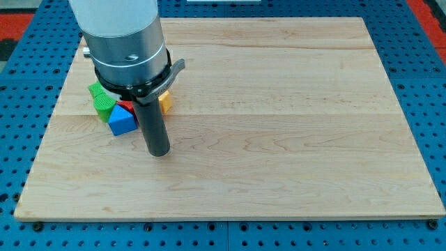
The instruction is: Place the red circle to the center of the board
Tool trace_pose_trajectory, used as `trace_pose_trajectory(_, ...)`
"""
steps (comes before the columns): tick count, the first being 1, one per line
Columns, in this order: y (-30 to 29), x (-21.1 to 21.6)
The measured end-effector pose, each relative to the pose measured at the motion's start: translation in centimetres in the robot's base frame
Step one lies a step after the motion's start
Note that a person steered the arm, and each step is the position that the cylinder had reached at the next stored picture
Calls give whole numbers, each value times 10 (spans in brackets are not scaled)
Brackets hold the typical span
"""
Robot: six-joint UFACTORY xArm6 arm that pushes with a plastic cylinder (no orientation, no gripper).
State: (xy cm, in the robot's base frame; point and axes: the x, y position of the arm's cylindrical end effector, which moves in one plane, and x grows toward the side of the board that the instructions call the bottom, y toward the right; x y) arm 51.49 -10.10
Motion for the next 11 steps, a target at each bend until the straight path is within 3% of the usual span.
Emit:
trace_pose_trajectory(4, -21, 46)
trace_pose_trajectory(5, -114, 46)
trace_pose_trajectory(6, -165, 12)
trace_pose_trajectory(7, -114, -38)
trace_pose_trajectory(9, 21, -75)
trace_pose_trajectory(11, 86, -90)
